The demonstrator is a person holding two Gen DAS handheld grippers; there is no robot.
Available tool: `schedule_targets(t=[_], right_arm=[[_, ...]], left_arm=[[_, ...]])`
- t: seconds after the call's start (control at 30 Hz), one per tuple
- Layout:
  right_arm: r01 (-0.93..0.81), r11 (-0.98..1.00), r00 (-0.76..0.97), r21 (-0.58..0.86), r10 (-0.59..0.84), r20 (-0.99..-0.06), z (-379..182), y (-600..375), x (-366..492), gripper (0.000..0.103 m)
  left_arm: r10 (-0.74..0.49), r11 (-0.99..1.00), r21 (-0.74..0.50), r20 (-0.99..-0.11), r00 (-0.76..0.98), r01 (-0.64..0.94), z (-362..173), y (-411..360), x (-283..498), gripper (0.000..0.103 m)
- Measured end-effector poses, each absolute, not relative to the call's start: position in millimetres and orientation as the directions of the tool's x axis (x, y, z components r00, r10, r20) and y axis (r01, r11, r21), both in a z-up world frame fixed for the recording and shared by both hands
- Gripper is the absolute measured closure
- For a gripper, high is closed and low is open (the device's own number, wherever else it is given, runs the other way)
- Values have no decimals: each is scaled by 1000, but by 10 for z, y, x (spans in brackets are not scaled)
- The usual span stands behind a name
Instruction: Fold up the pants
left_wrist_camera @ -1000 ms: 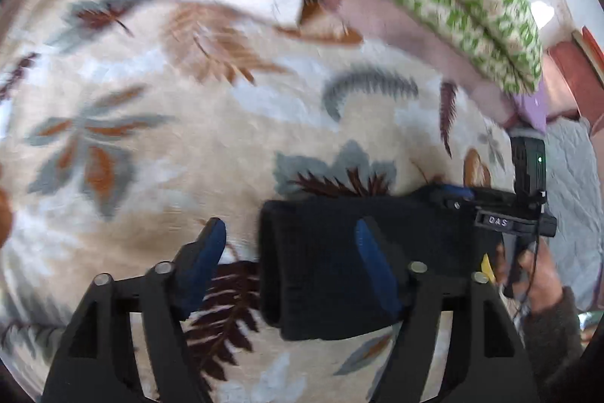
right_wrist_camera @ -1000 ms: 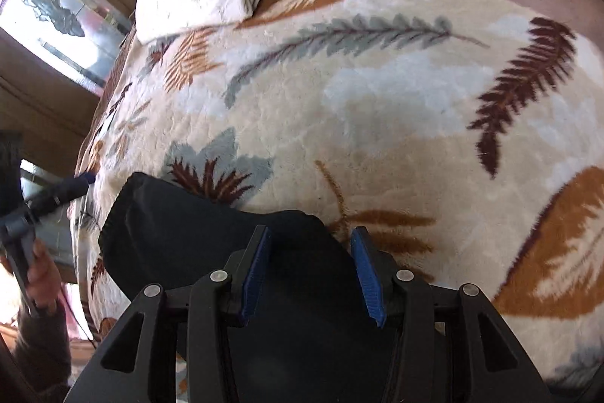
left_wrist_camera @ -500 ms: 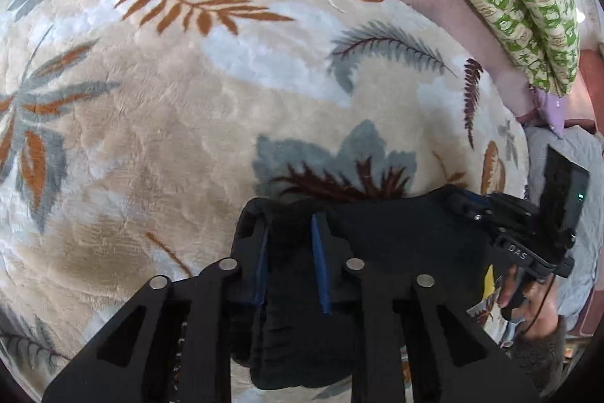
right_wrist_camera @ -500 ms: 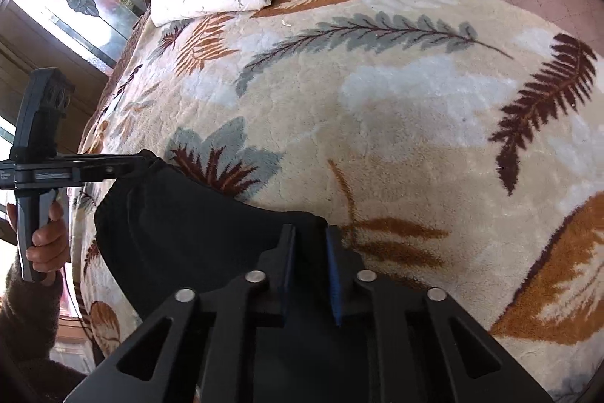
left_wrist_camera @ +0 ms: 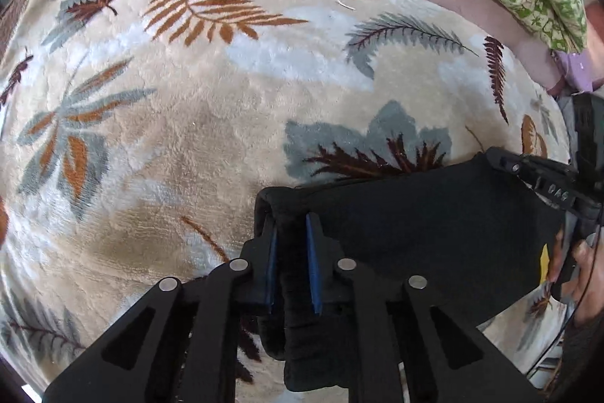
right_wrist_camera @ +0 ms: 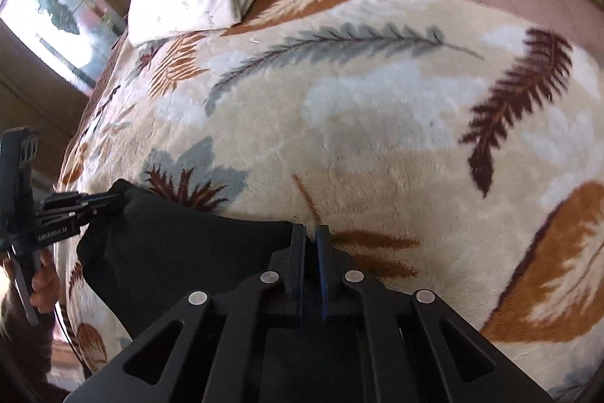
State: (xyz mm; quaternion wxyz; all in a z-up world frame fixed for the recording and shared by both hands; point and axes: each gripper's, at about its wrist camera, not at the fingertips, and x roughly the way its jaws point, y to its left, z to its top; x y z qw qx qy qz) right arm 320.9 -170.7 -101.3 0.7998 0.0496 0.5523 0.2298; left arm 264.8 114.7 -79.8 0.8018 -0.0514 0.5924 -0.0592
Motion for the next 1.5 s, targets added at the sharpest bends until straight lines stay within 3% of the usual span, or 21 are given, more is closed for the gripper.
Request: schedule_targets(t=[0.17, 0.23, 0.3, 0.43, 0.57, 0.73, 0.87, 1.13, 1.33, 1.43, 1.47, 1.5], right_arm=[[-267, 866, 359, 423, 497, -790, -600, -1888, 3028, 91], [-259, 852, 387, 456, 524, -759, -314, -2067, 2783, 80], [-251, 856, 404, 451, 517, -755, -118, -2263, 2528, 57], [-200, 868, 450, 454, 493, -745, 156, -2901, 1906, 52], [-12, 891, 521, 454, 393, -757, 180, -3970, 1262, 35], [157, 873, 522, 462, 324, -789, -145, -4873, 858, 36], [174, 806, 533, 565, 406, -742, -467, -5258, 874, 36], [77, 733, 473, 675, 569, -672, -1036, -5220, 1439, 36], [22, 600, 460, 800, 704, -541, -1278, -5238, 1667, 36], [5, 583, 432, 812, 731, -527, -1294, -5225, 1764, 47], [3, 601, 422, 799, 724, -545, -1288, -5219, 1790, 69], [9, 620, 411, 784, 713, -568, -1290, -5221, 1810, 82]], left_arm=[[-169, 980, -195, -931, 323, -50, -495, 1288, 2523, 87], [-147, 981, -182, -921, 360, -63, -291, 1252, 2379, 87], [-154, 979, -193, -918, 366, -72, -154, 1166, 2234, 85], [-299, 947, -321, -897, 327, -16, -19, 668, 1893, 79], [-453, 892, -445, -872, 186, 83, -154, -433, 1650, 77], [-545, 835, -539, -837, 39, 107, -365, -1599, 1513, 77], [-569, 821, -570, -822, -24, 34, -604, -2175, 1513, 77], [-626, 774, -623, -780, 14, -115, -673, -2335, 1540, 77], [-660, 732, -651, -750, 26, -202, -761, -2401, 1495, 77], [-663, 721, -651, -748, 38, -235, -779, -2493, 1477, 77], [-662, 719, -653, -748, 51, -237, -775, -2537, 1470, 77], [-654, 725, -649, -754, 65, -232, -764, -2569, 1463, 77]])
